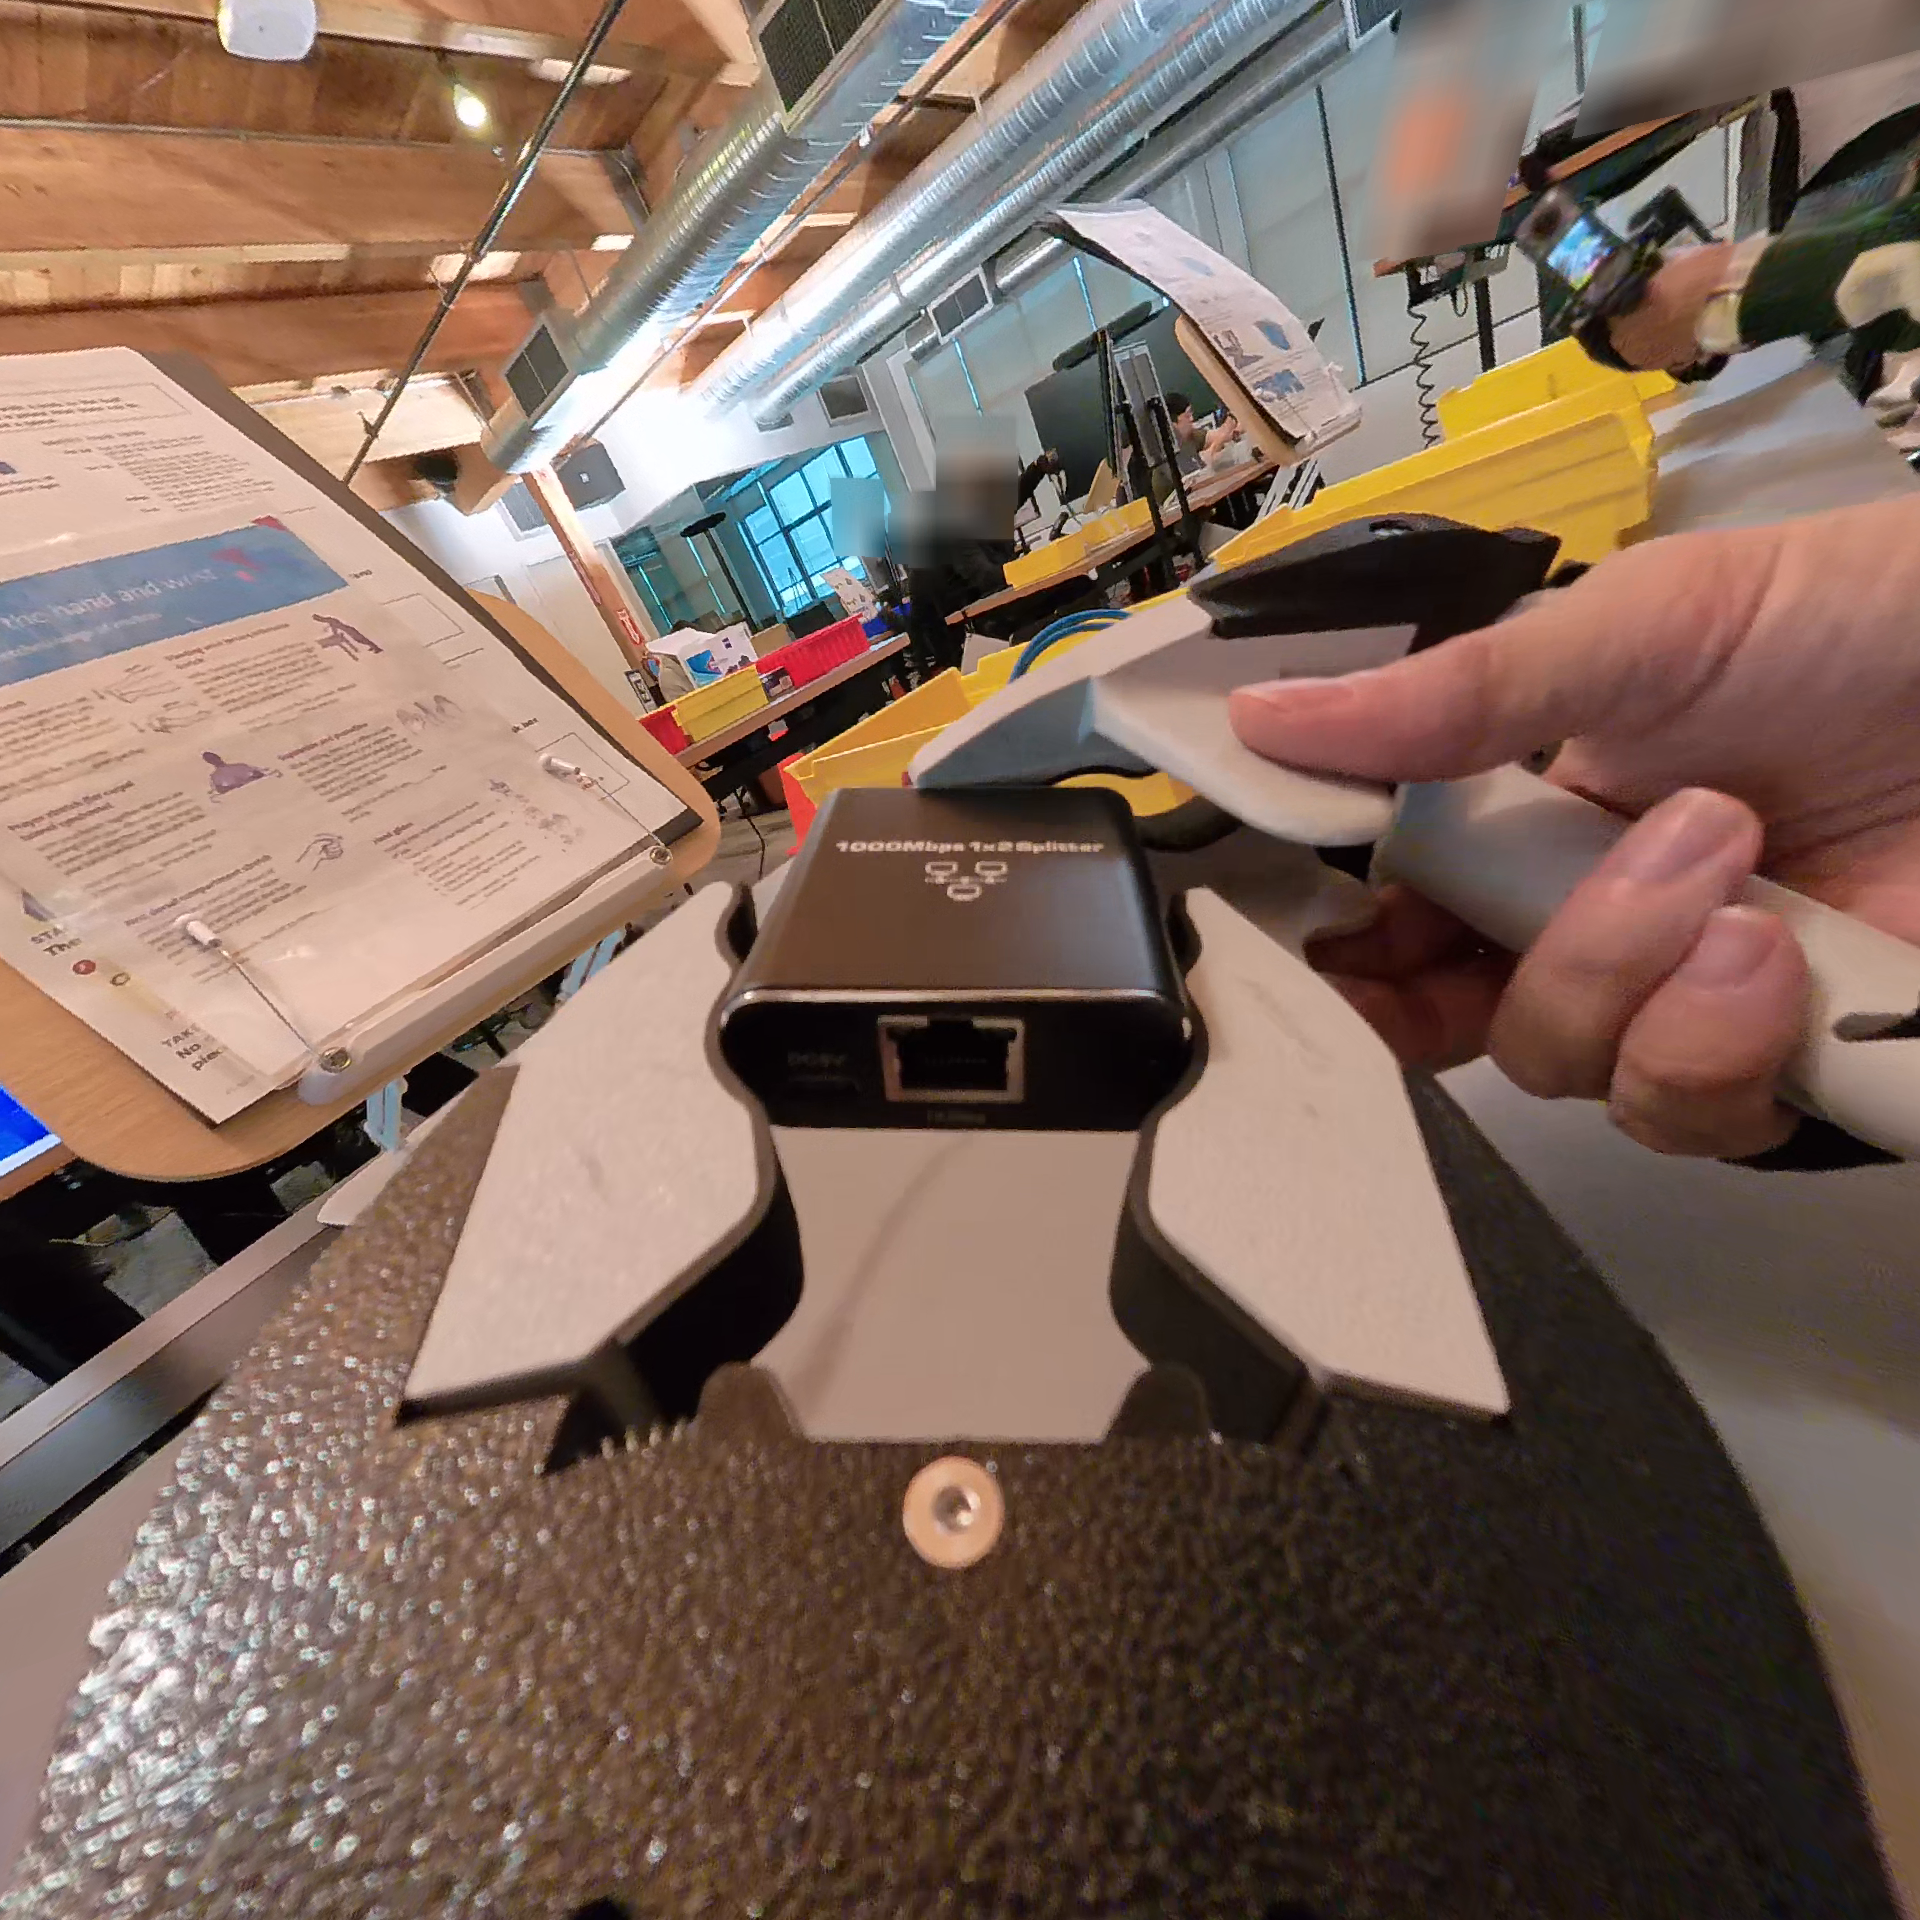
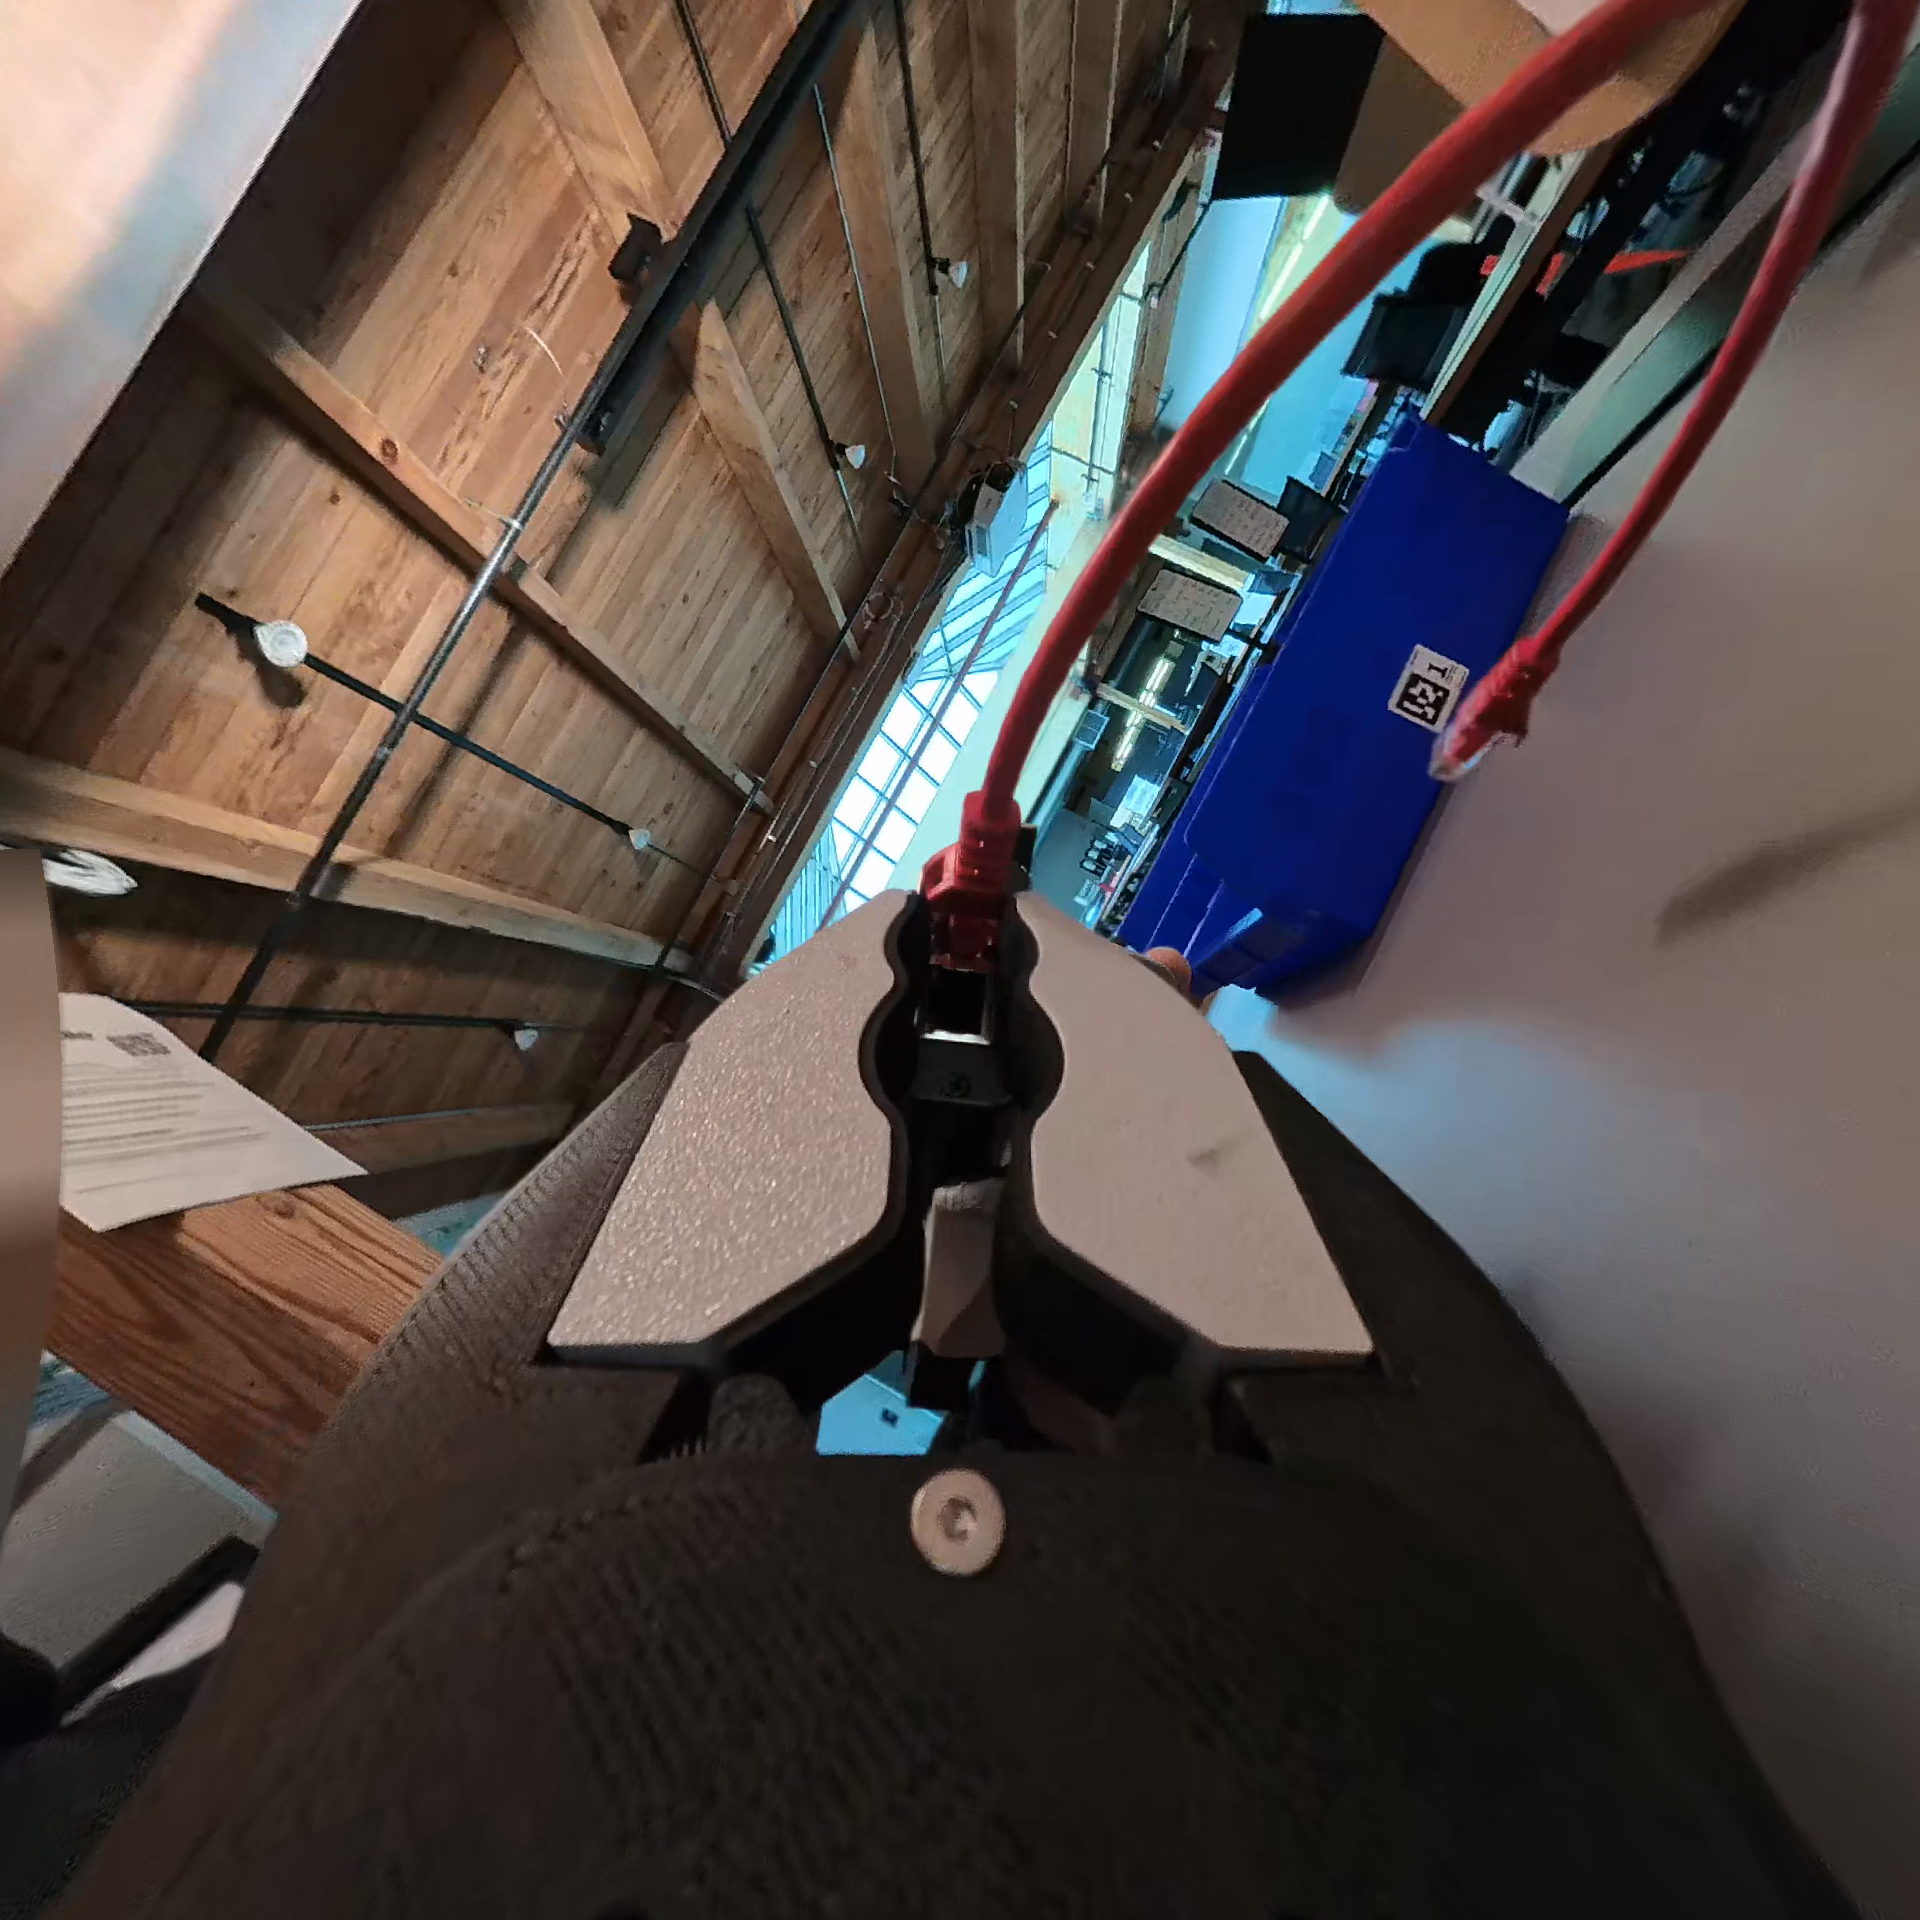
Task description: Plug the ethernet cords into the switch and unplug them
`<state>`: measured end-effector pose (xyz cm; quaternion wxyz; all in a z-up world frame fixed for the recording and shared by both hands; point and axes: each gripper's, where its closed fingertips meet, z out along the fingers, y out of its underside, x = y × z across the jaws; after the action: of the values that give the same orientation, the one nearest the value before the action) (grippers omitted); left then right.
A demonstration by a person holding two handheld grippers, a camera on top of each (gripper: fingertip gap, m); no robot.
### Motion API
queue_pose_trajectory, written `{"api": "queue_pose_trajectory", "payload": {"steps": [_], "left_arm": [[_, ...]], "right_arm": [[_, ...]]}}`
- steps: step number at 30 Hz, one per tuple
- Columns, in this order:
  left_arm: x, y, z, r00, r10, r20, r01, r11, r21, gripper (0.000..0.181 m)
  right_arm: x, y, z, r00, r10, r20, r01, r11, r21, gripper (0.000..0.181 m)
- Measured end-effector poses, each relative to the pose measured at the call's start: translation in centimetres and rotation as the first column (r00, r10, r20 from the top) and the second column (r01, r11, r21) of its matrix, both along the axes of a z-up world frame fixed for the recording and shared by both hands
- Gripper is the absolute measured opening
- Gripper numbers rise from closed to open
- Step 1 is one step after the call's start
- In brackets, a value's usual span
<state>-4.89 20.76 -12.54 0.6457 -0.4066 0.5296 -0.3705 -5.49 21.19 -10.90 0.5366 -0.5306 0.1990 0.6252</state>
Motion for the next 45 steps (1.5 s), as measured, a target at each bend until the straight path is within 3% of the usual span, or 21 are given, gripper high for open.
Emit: {"api": "queue_pose_trajectory", "payload": {"steps": [14, 18, 21, 24, 29, 31, 34, 38, 43, 45], "left_arm": [[-0.1, 0.5, 0.4, 0.999, 0.036, 0.037, -0.035, 0.999, -0.028, 0.073], [-0.4, 1.0, 0.7, 0.996, 0.066, 0.056, -0.064, 0.998, -0.029, 0.073], [-0.5, 1.0, 0.8, 0.996, 0.052, 0.069, -0.049, 0.998, -0.046, 0.073], [-0.6, 1.0, 0.6, 0.997, 0.045, 0.057, -0.043, 0.998, -0.035, 0.073], [-0.7, 1.0, 0.7, 0.998, 0.023, 0.065, -0.020, 0.998, -0.053, 0.073], [-0.8, 1.0, 0.7, 0.998, 0.024, 0.065, -0.020, 0.998, -0.055, 0.073], [-0.7, 1.1, 0.6, 0.998, 0.022, 0.063, -0.018, 0.998, -0.058, 0.073], [-0.7, 1.2, 0.5, 0.998, 0.022, 0.060, -0.018, 0.998, -0.060, 0.073], [-0.7, 1.2, 0.4, 0.998, 0.021, 0.054, -0.018, 0.998, -0.063, 0.073], [-0.7, 1.2, 0.3, 0.998, 0.019, 0.052, -0.016, 0.998, -0.063, 0.073]], "right_arm": [[-0.3, 0.5, 0.9, 0.962, -0.039, 0.270, 0.005, 0.992, 0.125, 0.012], [1.6, 0.9, 1.4, 0.954, -0.109, 0.279, 0.069, 0.986, 0.149, 0.011], [3.1, 0.5, 1.7, 0.891, -0.148, 0.430, 0.087, 0.983, 0.159, 0.011], [6.3, -1.2, 3.7, 0.799, -0.191, 0.570, 0.091, 0.976, 0.199, 0.011], [15.9, -5.3, 7.1, 0.585, -0.186, 0.789, 0.062, 0.981, 0.184, 0.011], [19.5, -7.2, 7.6, 0.537, -0.106, 0.837, 0.010, 0.993, 0.120, 0.011], [25.8, -8.5, 6.5, 0.460, -0.019, 0.888, 0.038, 0.999, 0.002, 0.011], [30.4, -9.2, 3.8, 0.489, 0.122, 0.864, 0.005, 0.990, -0.143, 0.011], [30.9, -8.6, 1.3, 0.535, 0.249, 0.807, -0.137, 0.968, -0.208, 0.011], [31.9, -7.4, 0.0, 0.539, 0.264, 0.800, -0.086, 0.962, -0.260, 0.011]]}}
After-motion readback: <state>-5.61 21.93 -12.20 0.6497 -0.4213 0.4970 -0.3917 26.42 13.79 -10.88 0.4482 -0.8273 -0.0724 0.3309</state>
